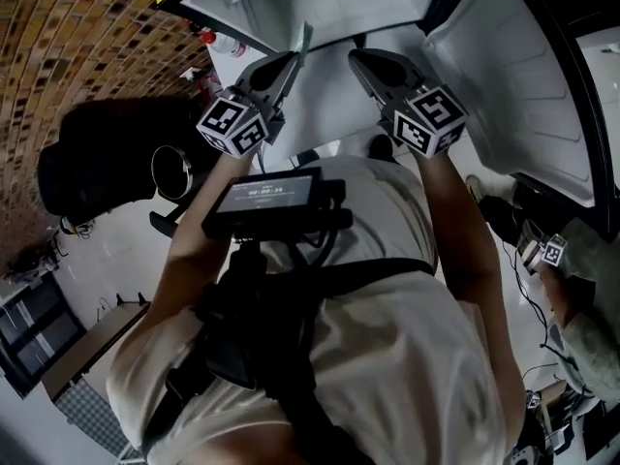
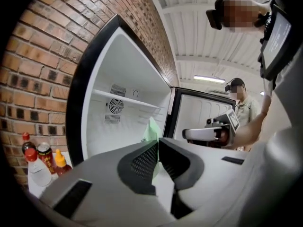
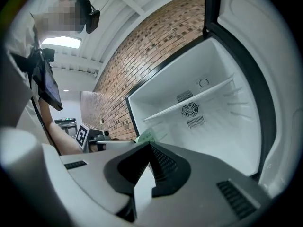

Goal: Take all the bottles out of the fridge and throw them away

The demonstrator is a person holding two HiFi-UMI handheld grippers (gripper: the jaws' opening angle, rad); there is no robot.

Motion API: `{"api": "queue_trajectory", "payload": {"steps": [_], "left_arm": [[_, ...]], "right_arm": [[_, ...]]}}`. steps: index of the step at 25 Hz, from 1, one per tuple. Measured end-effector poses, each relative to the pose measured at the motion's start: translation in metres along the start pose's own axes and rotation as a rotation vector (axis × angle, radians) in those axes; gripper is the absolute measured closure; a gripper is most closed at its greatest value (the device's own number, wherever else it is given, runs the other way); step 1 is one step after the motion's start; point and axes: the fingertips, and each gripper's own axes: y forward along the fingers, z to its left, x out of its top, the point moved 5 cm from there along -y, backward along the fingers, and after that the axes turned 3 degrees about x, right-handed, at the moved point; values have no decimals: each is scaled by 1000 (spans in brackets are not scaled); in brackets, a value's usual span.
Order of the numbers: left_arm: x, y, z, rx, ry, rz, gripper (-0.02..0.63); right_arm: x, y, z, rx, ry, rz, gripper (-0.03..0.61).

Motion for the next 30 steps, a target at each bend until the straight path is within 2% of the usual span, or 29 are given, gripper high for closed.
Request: {"api": "queue_trajectory", "payload": {"steps": [9,13,30], "left_arm": [[-2,-35,4,1,-11,-49,597],[-6,-64,16,41,-44,-73,595],[-32,-184,71,252,-114,-148,595]], "right_arm": [[-6,33,24,62,-3,28,574],[-16,54,43,108,-35,67,574],[-41,139,113,257,-38,149,574]]}}
